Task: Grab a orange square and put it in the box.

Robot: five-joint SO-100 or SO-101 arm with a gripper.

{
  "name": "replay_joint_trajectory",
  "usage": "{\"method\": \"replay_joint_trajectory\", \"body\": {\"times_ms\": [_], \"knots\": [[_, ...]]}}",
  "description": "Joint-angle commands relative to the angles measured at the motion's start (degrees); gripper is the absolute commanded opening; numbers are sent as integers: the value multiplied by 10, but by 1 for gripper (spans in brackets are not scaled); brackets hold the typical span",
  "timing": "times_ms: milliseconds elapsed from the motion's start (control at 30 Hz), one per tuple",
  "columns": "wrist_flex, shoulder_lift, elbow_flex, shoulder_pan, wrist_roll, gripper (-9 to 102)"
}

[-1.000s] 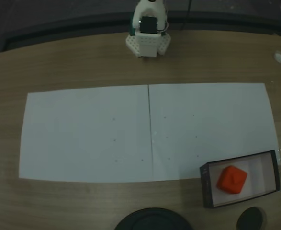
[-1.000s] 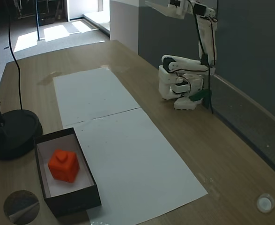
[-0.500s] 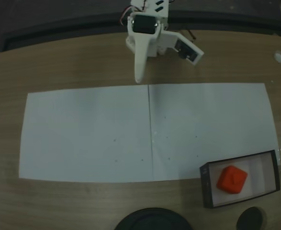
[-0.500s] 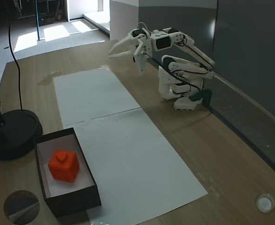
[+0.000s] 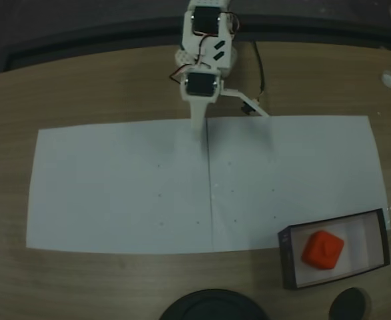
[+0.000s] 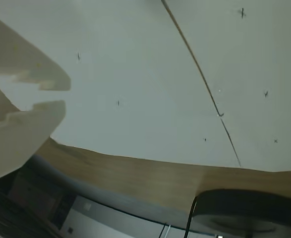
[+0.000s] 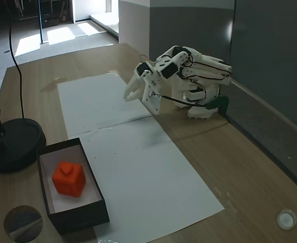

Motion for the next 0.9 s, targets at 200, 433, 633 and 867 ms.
{"method": "replay_joint_trajectory", "body": {"times_ms": [200,433,633,867], "knots": [[113,14,-40,-6,2,0],[200,14,-62,-25,4,0],[200,14,-62,-29,3,0],[200,14,-62,-29,3,0]]}}
